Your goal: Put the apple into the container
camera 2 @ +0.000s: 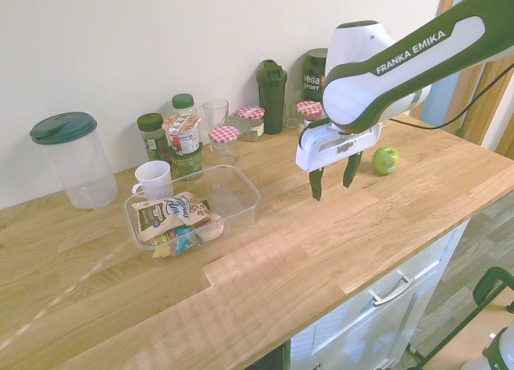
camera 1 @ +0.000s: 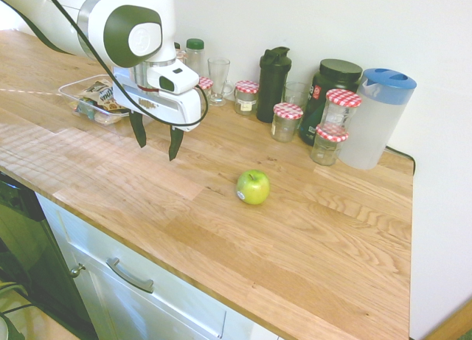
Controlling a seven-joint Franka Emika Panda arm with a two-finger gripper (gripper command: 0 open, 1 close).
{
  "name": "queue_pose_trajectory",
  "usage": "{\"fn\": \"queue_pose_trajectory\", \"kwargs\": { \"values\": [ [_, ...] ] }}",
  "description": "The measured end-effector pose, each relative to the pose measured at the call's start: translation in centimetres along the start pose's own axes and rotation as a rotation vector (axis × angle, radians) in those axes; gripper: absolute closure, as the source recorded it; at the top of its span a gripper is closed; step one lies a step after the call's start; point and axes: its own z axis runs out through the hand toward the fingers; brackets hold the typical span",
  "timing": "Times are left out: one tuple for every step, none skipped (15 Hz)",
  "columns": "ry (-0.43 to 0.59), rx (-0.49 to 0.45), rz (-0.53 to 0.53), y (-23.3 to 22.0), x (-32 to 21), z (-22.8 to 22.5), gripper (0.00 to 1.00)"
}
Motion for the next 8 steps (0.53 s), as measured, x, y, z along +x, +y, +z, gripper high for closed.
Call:
{"fn": "queue_pose_trajectory", "kwargs": {
  "values": [
    [-0.001, -0.001, -0.002, 0.0, 0.0, 0.1, 0.0],
    [0.002, 0.0, -0.019, 0.0, 0.1, 0.0, 0.0],
    [0.009, 0.006, -0.063, 0.0, 0.4, -0.5, 0.0],
    [0.012, 0.009, -0.126, 0.1, 1.0, -1.3, 0.0],
    [0.014, 0.002, -0.191, 0.5, 2.0, -2.3, 0.0],
    [0.017, -0.012, -0.244, 1.3, 3.4, -3.7, 0.0],
    [0.018, -0.03, -0.292, 2.4, 5.1, -4.9, 0.0],
    [0.019, -0.049, -0.337, 3.9, 6.9, -6.0, 0.0]
  ]
}}
